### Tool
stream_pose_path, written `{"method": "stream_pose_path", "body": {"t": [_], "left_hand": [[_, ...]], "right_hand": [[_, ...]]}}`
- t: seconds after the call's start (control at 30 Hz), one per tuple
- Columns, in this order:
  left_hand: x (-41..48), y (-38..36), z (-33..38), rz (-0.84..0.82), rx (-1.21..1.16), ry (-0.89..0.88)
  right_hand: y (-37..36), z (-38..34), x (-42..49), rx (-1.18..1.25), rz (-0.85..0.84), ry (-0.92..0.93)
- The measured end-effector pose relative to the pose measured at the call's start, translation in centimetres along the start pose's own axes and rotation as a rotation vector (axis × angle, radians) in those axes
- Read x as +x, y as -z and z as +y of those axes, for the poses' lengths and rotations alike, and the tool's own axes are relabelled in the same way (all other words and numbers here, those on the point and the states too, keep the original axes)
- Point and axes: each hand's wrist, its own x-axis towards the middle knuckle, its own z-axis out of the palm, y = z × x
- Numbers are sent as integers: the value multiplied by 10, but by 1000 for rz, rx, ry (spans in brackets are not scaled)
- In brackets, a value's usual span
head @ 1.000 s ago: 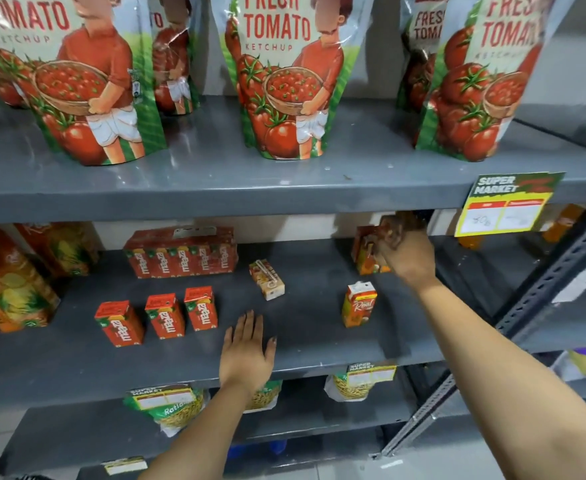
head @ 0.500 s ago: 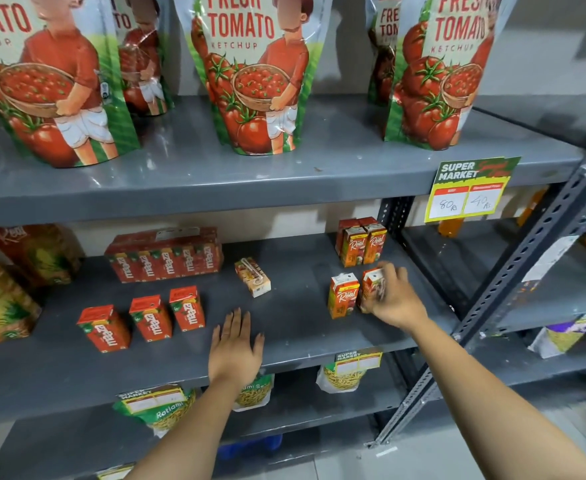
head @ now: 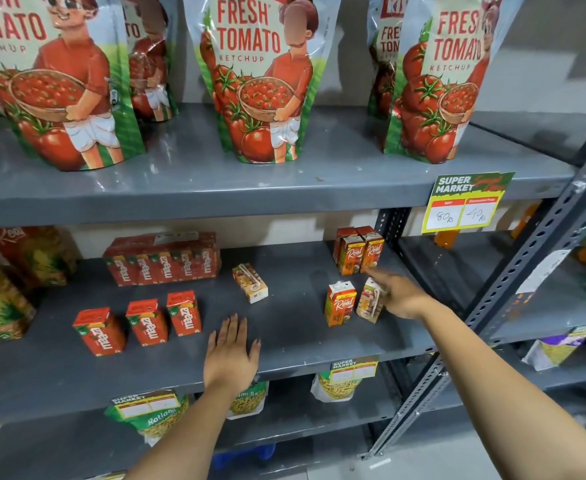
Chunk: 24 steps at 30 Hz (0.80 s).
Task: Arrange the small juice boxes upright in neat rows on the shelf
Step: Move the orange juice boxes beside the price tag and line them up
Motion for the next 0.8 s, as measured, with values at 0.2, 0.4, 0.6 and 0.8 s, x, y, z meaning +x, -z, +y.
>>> {"method": "stream_pose_path", "body": {"t": [0.2,0.4,0.6,0.8], "left_hand": [[-1,1,2,7,2,1],[-1,3,3,2,3,6],[-1,1,0,18,3,1],[-2,1,2,21,-1,-4]], "right_hand": [[5,-1,0,-15,43,-6],[-9,4,-2,248,83,-9],[-10,0,-6,220,303,-108],[-25,1,-8,234,390,-226]]}}
